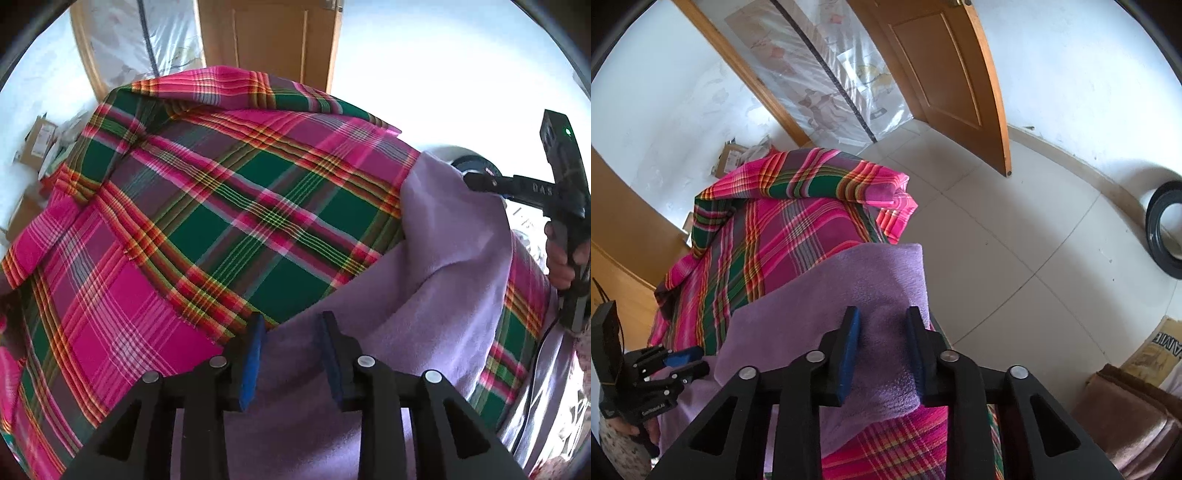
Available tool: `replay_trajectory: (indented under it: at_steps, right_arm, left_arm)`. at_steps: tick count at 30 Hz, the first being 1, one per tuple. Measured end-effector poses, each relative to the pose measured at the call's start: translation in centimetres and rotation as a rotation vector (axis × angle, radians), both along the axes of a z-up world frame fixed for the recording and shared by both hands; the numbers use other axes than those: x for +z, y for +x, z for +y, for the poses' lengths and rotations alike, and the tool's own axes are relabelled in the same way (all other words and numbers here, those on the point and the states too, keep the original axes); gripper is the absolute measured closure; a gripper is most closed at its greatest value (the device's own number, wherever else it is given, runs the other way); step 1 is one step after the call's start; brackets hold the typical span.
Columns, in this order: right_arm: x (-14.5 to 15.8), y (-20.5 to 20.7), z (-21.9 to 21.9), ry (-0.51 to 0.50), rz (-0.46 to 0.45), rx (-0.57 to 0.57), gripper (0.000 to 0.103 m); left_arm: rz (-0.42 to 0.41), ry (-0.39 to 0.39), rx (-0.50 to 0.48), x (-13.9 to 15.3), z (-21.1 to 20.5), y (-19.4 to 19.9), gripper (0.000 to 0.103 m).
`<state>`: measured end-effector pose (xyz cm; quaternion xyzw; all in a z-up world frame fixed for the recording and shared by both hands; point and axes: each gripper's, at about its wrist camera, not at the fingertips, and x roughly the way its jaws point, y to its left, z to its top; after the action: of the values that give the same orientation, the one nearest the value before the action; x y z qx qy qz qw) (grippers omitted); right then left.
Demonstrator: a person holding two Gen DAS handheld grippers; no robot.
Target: Fold clothes
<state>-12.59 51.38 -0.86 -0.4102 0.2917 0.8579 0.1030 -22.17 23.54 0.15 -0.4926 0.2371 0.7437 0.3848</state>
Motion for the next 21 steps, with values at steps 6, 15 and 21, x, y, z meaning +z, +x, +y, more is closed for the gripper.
replay_trajectory:
  at_steps: [6, 15, 21]
  right_arm:
    - [0.1, 0.2, -0.1, 0.001, 0.006, 0.008, 0.089]
    - [1.8, 1.7, -0.1, 0.057, 0.067, -0.019, 0.098]
    - [3.2, 3.2, 0.3, 0.105, 0.111, -0.041, 0.098]
  left_arm:
    - [0.005, -0.011, -0.069, 0.1, 0.9, 1.2, 0.072]
    - [0.006, 0.020, -0.042, 1.2, 1.5, 1.2, 0.100]
    - [0.083, 0.102, 0.048, 3.4, 1.2, -0.1, 0.100]
